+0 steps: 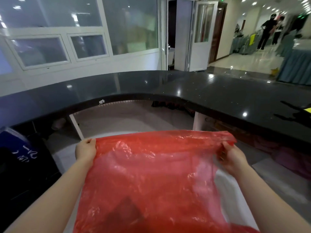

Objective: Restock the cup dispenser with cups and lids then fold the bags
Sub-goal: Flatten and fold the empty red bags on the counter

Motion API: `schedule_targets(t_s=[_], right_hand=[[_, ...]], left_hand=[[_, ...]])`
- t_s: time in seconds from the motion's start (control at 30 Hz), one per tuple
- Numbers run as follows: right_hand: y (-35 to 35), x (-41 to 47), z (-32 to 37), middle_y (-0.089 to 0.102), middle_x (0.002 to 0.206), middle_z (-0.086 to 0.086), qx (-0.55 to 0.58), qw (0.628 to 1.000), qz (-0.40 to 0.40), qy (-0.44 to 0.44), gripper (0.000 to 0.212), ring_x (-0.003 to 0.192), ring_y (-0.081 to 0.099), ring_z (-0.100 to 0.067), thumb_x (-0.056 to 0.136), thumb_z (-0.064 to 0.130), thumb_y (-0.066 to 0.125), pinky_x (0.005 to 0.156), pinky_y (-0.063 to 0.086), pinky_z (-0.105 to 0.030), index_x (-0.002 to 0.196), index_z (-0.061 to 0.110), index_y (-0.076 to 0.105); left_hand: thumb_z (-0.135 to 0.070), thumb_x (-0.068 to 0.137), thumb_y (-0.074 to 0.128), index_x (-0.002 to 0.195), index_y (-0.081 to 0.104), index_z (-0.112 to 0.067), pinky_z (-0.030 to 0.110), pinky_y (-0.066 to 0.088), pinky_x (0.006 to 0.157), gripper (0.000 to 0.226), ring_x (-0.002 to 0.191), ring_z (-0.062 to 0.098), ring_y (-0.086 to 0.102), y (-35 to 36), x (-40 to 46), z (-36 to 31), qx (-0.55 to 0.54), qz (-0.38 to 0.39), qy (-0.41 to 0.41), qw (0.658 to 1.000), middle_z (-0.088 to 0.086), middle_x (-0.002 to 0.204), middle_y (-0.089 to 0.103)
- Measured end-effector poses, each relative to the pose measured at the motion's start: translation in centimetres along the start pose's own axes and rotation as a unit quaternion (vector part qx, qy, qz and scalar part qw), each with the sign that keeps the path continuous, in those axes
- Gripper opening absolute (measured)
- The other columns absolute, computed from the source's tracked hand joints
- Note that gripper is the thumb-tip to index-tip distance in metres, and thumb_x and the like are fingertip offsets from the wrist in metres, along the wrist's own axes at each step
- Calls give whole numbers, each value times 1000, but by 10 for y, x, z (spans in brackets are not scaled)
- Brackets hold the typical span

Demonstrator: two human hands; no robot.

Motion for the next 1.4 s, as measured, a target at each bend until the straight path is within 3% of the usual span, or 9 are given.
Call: schedule_targets(t_s=[0.3, 0.43, 0.57, 0.7, 0.83, 0.97, 1.07, 1.23, 1.4], right_hand=[[-39, 11, 11, 62, 46, 5, 38, 992, -115, 21, 12, 62, 57, -14, 93, 14, 57, 55, 46, -28, 81, 14, 58], [-48, 15, 3, 57, 57, -6, 16, 990, -130, 43, 16, 56, 49, -16, 93, 18, 60, 51, 37, -27, 78, 15, 55], [-54, 18, -7, 41, 58, -2, -35, 990, -123, 63, 24, 29, 34, -7, 97, 19, 55, 34, 25, -12, 74, 15, 50], [-48, 14, -6, 61, 43, 1, 46, 991, -117, 41, 21, 35, 58, -7, 99, 6, 45, 34, 42, -14, 80, 11, 52], [-43, 11, 2, 62, 44, 2, 94, 985, -147, -8, 20, 38, 60, -8, 95, -2, 40, 39, 46, -17, 82, 9, 50], [-36, 8, -3, 70, 77, -13, -60, 985, -162, -21, 21, 47, 59, -13, 89, 1, 41, 42, 40, -18, 109, -2, 48], [-35, -4, 3, 62, 110, -21, -254, 934, -225, -114, 53, 96, 61, -34, 86, 10, 54, 81, 45, -35, 136, 2, 39], [4, -18, 1, 63, 79, 3, -353, 904, -134, -200, 34, 64, 54, -9, 86, 10, 54, 55, 36, -22, 119, 17, 57], [58, -28, -31, 71, 106, -4, -516, 828, 5, -221, 25, 99, 64, -23, 87, 12, 56, 84, 43, -27, 108, 16, 69]], left_hand=[[-28, 94, 57, 104, 71, -5, 40, 46, 85, 29, 99, 32, 61, 0, 8, -15, 96, 40, 86, 991, 16, 103, 69], [-32, 94, 55, 102, 71, -7, 40, 45, 81, 30, 95, 29, 60, -6, 11, -10, 90, 31, 71, 993, 13, 101, 68], [-34, 94, 55, 95, 71, -10, 38, 45, 77, 28, 88, 26, 60, -12, 13, -7, 90, 22, 76, 993, 11, 94, 68], [-33, 93, 56, 96, 72, -9, 35, 42, 74, 28, 87, 25, 59, -13, 12, -3, 104, 10, 84, 991, 12, 94, 69], [-31, 94, 54, 96, 70, -10, 34, 41, 73, 27, 83, 25, 56, -6, 4, -1, 88, 10, 82, 993, 12, 94, 68], [-35, 97, 45, 104, 63, -11, 34, 38, 72, 31, 85, 23, 53, -2, -7, 3, 66, -1, 67, 996, 9, 99, 63], [-31, 98, 45, 117, 55, -10, 37, 41, 78, 30, 94, 31, 57, 6, -15, 5, 51, 16, 62, 997, 13, 112, 62], [-15, 94, 53, 134, 47, -7, 40, 39, 98, 42, 123, 32, 50, 29, -31, 6, 131, 75, 136, 979, 16, 136, 51], [-26, 94, 55, 144, 40, -16, 44, 20, 116, 53, 144, 32, 22, 68, -53, 13, 291, 172, 236, 911, 15, 155, 28]])
Point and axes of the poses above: each hand's wrist, its own x-axis towards the middle knuckle, its own y-axis out of the palm, z = x × y, the point moved 7 cm from there along x, towards the middle knuckle
